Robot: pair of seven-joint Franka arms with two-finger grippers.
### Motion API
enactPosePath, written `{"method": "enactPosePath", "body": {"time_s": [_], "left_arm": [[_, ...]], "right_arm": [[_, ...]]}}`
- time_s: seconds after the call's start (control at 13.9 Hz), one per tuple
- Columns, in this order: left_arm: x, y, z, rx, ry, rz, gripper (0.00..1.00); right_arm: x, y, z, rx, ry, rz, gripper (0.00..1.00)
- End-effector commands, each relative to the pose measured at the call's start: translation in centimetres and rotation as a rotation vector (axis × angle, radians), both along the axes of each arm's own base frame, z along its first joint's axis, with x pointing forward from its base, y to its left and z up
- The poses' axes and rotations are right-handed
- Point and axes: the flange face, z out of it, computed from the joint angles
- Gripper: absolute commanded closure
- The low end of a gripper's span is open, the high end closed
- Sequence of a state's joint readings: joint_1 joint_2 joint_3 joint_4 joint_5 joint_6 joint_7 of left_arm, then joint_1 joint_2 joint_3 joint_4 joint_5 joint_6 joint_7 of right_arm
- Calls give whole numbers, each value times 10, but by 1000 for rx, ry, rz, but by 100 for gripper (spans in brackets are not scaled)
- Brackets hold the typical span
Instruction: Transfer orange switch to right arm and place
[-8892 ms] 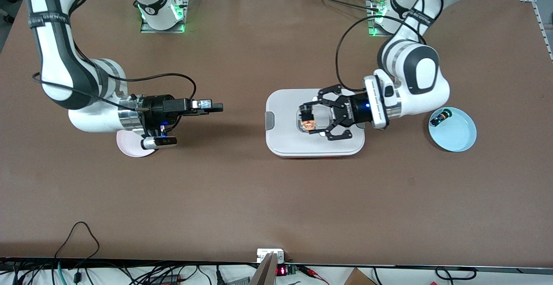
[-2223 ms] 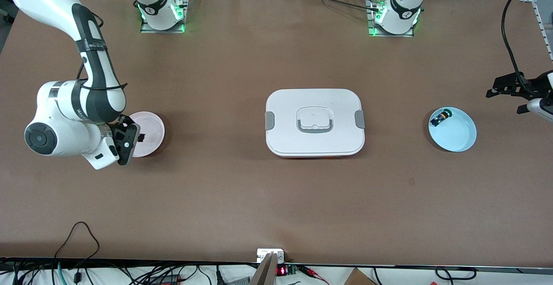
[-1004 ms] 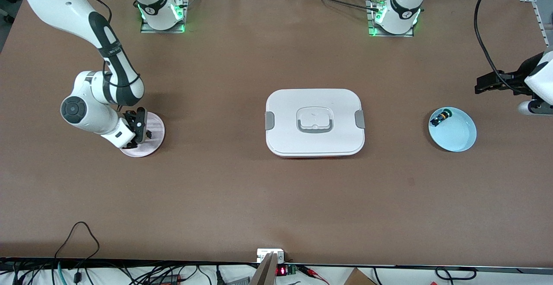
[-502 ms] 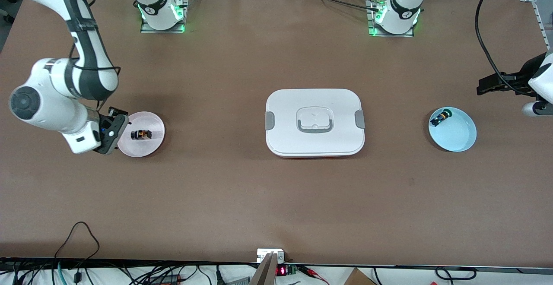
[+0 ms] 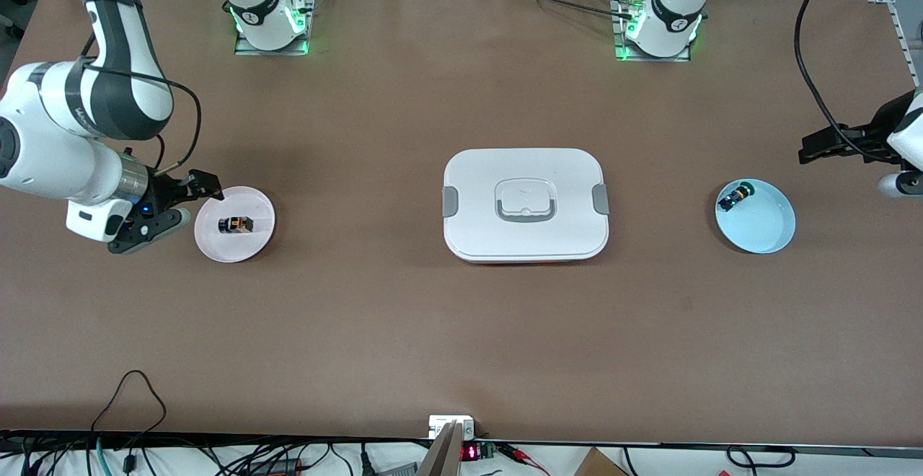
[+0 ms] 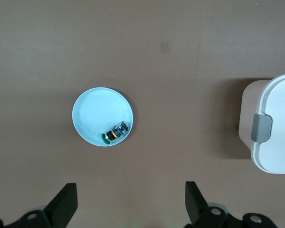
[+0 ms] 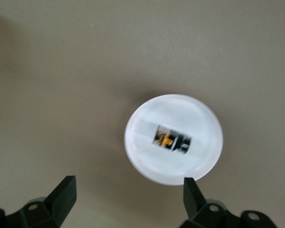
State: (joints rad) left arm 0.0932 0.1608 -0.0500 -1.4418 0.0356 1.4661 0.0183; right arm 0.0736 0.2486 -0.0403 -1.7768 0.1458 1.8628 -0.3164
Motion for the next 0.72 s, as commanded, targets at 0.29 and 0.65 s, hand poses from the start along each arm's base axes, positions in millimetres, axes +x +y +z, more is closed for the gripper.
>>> {"method": "enactPosePath", "body": {"time_s": [0.29, 0.65], "left_arm": [[1, 1, -1, -30, -21, 22, 0], [1, 1, -1, -30, -21, 22, 0]], "right_arm": [[-6, 3, 116, -77, 144, -249, 0], [4, -21, 155, -243, -53, -265, 0]]}}
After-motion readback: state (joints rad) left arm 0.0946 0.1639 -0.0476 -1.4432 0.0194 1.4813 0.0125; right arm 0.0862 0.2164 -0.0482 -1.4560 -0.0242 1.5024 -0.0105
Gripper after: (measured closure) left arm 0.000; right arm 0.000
